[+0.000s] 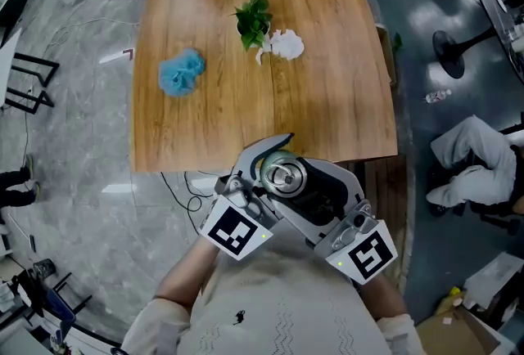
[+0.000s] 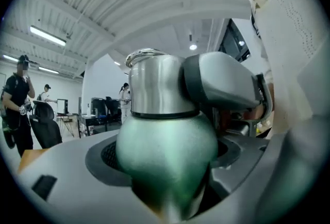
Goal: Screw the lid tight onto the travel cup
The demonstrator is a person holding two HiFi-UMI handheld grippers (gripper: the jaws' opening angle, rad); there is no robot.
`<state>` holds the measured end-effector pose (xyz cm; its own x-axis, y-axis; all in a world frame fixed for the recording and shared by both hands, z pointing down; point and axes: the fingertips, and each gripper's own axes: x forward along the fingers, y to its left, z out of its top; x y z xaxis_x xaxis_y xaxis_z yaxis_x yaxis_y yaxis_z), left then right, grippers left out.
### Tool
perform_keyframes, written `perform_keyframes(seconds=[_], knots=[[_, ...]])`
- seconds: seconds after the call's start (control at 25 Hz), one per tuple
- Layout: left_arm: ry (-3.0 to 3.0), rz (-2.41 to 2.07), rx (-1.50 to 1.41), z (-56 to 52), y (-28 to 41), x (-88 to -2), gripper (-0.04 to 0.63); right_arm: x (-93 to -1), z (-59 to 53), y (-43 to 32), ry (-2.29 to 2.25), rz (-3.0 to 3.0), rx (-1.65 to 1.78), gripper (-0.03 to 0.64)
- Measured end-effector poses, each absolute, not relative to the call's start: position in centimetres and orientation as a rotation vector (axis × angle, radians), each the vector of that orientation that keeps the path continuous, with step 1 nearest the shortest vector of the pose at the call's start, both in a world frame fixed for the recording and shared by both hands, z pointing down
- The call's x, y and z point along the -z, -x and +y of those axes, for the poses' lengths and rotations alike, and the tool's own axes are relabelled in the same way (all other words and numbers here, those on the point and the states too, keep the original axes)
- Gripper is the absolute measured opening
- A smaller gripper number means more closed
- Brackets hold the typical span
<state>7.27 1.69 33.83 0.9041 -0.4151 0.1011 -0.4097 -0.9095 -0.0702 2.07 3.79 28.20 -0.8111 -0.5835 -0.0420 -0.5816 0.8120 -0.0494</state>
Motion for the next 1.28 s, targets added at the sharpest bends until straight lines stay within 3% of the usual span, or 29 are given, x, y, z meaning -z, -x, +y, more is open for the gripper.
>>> perform_keyframes(seconds=[0.44, 0.6, 0.8, 1.16, 1.28], knots=[[3.14, -0.1, 0.161, 7.7, -7.6, -34.0, 0.405, -27.8, 7.2, -1.8, 0.103, 3.218, -0.022, 0.244], [3.153, 0.19, 0.044, 4.9, -7.4, -32.9, 0.405, -27.2, 5.3, -1.5, 0.408, 3.095, -0.027, 0.239], [3.035, 0.62, 0.107, 0.8, -5.7, -33.6, 0.405, -28.4, 3.3, -0.9, 0.816, 2.994, -0.01, 0.229], [3.12, 0.041, 0.213, 5.9, -6.5, -34.8, 0.405, -28.0, 6.0, -0.8, 0.189, 3.185, -0.001, 0.273], [3.13, 0.089, 0.186, 5.9, -6.8, -34.7, 0.405, -28.0, 5.9, 0.0, 0.24, 3.172, -0.038, 0.271]])
